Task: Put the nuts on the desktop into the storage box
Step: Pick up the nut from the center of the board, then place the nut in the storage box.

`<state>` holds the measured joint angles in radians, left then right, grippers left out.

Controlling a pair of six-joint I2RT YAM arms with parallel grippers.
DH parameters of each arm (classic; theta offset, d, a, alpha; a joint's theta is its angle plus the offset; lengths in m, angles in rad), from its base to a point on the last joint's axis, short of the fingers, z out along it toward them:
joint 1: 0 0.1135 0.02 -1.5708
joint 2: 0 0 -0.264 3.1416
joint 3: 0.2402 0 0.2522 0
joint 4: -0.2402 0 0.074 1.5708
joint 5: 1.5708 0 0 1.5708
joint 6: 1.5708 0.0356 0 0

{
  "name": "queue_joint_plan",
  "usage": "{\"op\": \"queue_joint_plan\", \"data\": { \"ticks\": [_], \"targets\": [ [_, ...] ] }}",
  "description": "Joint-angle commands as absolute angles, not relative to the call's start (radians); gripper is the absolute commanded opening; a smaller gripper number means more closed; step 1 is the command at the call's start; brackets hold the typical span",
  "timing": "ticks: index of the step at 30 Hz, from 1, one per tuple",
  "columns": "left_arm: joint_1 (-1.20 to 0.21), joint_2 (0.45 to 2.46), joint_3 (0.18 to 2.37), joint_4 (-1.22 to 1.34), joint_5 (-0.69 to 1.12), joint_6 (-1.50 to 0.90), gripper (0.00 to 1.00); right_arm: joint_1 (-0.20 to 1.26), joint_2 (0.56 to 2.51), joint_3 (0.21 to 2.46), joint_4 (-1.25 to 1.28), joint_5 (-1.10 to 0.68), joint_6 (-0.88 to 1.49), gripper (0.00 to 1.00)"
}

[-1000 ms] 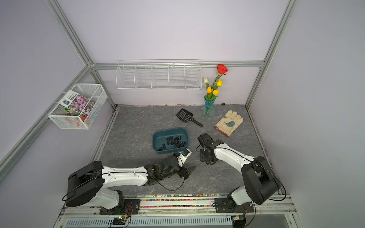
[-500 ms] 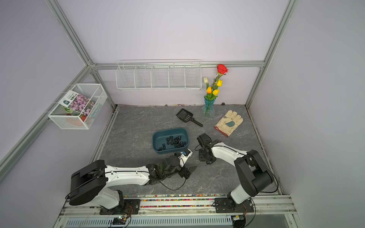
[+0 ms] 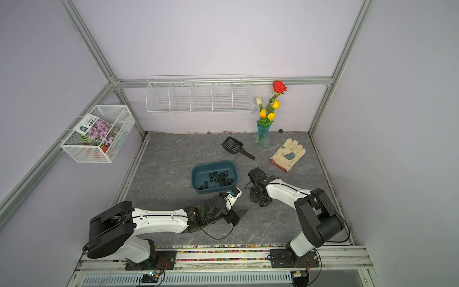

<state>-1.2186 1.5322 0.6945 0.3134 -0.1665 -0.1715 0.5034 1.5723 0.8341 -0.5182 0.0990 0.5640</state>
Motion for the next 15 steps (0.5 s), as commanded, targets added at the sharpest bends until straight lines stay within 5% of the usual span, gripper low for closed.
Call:
{"op": "queue_joint_plan", "data": {
  "ticks": [1, 15],
  "targets": [
    [-1.223, 1.535, 0.719, 0.318, -0.164, -0.180, 0.98, 0.502, 1.598, 0.813, -0.535, 0.090, 0.571, 0.23],
    [-1.217, 1.504, 0.693, 0.340, -0.231, -0.186, 0.98, 0.512, 1.586, 0.993, -0.624, 0.085, 0.529, 0.18]
  ]
}}
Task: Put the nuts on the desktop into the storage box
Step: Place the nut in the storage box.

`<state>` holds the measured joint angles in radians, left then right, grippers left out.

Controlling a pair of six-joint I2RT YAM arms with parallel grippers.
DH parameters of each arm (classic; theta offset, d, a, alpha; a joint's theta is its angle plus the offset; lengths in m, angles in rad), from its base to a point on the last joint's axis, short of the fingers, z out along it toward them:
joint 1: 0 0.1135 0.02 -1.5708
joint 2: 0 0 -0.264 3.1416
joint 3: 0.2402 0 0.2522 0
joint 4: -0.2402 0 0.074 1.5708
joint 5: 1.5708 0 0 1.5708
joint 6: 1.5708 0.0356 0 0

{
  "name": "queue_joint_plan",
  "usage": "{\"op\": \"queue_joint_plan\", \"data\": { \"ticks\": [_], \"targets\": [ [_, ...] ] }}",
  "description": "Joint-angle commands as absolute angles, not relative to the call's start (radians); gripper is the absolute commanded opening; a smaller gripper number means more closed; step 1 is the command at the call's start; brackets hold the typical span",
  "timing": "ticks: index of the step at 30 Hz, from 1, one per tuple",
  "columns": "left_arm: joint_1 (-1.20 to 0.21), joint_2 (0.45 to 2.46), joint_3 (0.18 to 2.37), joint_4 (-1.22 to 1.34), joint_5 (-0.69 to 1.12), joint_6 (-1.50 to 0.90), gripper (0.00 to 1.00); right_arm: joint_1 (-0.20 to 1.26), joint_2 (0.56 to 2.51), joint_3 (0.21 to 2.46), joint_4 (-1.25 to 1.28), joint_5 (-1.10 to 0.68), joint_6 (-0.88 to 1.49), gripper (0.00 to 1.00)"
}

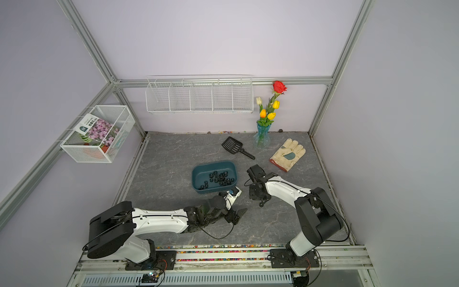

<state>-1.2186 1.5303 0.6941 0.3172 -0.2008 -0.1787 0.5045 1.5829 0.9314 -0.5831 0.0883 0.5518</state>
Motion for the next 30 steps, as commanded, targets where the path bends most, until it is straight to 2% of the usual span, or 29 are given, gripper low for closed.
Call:
{"op": "queue_joint_plan", "data": {
  "ticks": [1, 12, 20, 30],
  "targets": [
    [-1.212, 1.498, 0.688, 0.343, -0.234, -0.186, 0.98, 0.516, 1.589, 1.019, -0.634, 0.084, 0.525, 0.18],
    [-1.101, 1.374, 0.594, 0.373, -0.234, -0.195, 0.98, 0.607, 1.746, 1.320, -0.717, 0.080, 0.477, 0.18],
    [-1.048, 1.271, 0.530, 0.327, -0.334, -0.216, 0.99, 0.684, 1.920, 1.557, -0.765, 0.064, 0.453, 0.18],
    [-1.023, 1.242, 0.492, 0.305, -0.361, -0.256, 0.99, 0.724, 2.085, 1.669, -0.775, 0.025, 0.451, 0.18]
  ]
}}
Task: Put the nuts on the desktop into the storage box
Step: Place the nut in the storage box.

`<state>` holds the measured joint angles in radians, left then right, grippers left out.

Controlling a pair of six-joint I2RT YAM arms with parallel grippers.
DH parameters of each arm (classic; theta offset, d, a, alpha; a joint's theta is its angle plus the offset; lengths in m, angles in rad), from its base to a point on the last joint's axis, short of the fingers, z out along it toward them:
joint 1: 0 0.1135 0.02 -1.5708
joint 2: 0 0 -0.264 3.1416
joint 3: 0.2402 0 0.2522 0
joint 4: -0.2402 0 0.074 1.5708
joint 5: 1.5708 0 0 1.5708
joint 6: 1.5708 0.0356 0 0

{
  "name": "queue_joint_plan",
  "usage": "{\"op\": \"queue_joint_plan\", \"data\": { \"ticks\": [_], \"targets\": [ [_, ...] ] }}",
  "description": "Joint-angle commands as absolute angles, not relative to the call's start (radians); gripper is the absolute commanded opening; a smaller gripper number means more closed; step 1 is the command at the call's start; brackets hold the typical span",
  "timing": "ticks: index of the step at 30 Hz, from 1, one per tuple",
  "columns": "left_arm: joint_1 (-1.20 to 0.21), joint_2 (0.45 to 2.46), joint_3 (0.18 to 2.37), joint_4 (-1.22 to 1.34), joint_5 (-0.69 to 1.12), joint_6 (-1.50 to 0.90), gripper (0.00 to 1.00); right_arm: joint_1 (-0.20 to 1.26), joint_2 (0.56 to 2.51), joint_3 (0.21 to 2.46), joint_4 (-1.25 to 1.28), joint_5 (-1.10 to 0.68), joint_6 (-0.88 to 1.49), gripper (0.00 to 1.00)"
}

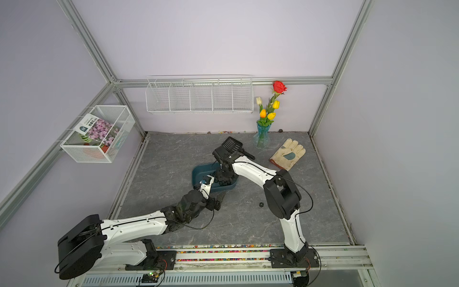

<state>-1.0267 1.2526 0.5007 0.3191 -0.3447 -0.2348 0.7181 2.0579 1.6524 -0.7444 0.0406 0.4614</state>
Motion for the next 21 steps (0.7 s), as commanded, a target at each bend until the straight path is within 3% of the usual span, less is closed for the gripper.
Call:
{"op": "queue_joint_plan", "data": {
  "ticks": [1, 9, 21],
  "targets": [
    [-1.023, 1.242, 0.491, 0.308, -0.361, -0.256, 0.99, 0.727, 2.095, 1.673, -0.773, 0.023, 0.452, 0.18],
    [-1.023, 1.245, 0.493, 0.311, -0.350, -0.251, 0.99, 0.733, 2.131, 1.689, -0.771, 0.012, 0.455, 0.19],
    [-1.023, 1.251, 0.494, 0.318, -0.330, -0.248, 0.99, 0.733, 2.155, 1.701, -0.776, 0.014, 0.457, 0.30]
  ]
}}
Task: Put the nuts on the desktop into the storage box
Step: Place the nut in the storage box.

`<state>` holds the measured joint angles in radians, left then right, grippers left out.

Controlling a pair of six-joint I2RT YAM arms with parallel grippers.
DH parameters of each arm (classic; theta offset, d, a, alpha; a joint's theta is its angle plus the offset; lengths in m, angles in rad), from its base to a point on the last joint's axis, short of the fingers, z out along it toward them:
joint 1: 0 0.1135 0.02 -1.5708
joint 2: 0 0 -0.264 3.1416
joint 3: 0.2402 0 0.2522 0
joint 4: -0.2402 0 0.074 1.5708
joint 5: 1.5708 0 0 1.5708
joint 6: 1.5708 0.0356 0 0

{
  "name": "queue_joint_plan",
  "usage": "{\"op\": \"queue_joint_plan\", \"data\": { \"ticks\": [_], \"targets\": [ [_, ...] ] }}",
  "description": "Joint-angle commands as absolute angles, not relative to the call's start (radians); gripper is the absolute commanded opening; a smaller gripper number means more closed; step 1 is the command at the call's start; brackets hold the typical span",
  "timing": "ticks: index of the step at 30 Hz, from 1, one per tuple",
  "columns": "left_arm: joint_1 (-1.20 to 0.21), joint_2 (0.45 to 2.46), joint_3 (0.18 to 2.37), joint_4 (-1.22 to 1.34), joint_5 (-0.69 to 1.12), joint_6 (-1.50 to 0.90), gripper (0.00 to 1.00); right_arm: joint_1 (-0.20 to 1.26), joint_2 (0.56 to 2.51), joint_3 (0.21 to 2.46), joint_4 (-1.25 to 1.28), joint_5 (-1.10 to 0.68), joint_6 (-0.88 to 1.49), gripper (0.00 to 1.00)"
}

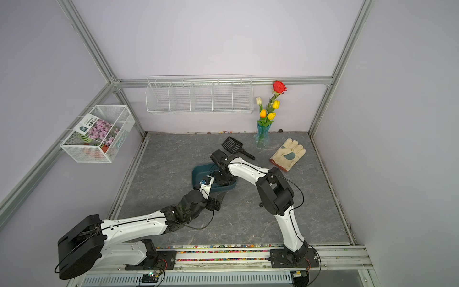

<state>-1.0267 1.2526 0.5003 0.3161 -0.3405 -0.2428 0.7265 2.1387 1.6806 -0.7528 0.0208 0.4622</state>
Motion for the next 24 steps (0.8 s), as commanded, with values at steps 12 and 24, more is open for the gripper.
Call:
{"op": "queue_joint_plan", "data": {
  "ticks": [12, 24],
  "targets": [
    [-1.023, 1.246, 0.490, 0.317, -0.321, -0.244, 0.99, 0.733, 2.151, 1.716, -0.791, 0.025, 0.454, 0.40],
    [-1.083, 1.236, 0.562, 0.246, -0.324, -0.153, 0.98, 0.733, 2.009, 1.715, -0.837, 0.100, 0.435, 0.44]
  ]
}}
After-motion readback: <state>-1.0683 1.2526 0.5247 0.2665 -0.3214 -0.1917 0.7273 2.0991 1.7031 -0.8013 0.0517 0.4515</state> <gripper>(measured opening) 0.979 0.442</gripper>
